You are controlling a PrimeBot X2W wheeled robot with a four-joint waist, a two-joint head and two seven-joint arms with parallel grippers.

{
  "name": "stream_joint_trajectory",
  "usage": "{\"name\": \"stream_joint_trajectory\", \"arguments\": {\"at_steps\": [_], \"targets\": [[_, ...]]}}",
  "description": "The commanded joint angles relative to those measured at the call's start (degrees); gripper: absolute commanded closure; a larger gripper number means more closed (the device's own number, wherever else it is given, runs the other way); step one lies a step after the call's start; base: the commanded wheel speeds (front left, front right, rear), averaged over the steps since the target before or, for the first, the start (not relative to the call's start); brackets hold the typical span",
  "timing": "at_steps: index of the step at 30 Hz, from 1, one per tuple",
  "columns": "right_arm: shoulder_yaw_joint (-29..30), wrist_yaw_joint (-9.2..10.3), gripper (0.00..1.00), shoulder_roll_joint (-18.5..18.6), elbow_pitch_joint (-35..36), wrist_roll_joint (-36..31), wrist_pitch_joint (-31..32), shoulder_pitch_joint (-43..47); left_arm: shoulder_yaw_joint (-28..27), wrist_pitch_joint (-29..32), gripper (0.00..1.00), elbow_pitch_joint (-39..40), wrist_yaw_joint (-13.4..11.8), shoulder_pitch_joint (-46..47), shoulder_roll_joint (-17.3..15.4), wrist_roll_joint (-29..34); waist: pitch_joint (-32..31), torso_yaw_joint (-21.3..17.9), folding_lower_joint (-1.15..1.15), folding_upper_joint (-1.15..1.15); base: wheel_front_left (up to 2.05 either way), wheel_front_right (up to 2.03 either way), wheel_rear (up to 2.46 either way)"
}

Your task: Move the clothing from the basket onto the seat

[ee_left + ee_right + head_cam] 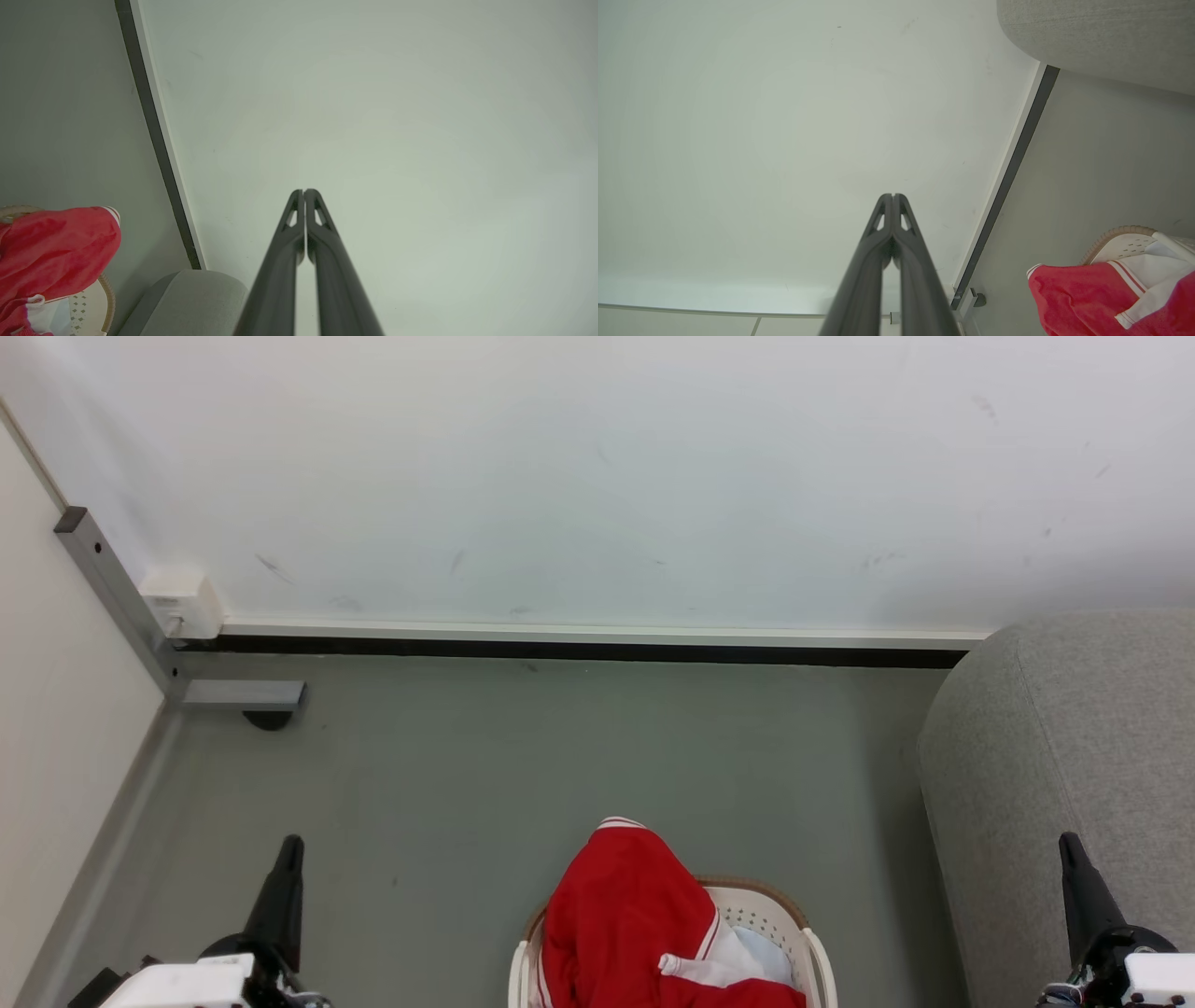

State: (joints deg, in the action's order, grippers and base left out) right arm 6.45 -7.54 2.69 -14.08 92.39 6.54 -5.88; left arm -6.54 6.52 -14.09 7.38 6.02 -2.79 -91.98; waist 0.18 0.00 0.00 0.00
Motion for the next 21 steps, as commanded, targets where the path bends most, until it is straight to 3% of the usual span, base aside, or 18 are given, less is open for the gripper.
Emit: {"name": "stream_joint_trajectory", "arguments": {"at_steps": [1,21], "targets": [[0.2,0.11,1.00,0.4,0.2,0.1,0.2,-0.7,-0.1,0.2,1.00,0.2,0.3,0.5,-0.1,-0.8,0.0,0.0,0.00,0.00,0.00,0.00,0.00],[0.2,0.11,1.00,0.4,0.2,0.1,0.2,-0.7,-0.1,0.2,1.00,0.2,0.3,0.5,-0.1,-0.8,0.0,0.0,0.00,0.00,0.00,0.00,0.00]]}}
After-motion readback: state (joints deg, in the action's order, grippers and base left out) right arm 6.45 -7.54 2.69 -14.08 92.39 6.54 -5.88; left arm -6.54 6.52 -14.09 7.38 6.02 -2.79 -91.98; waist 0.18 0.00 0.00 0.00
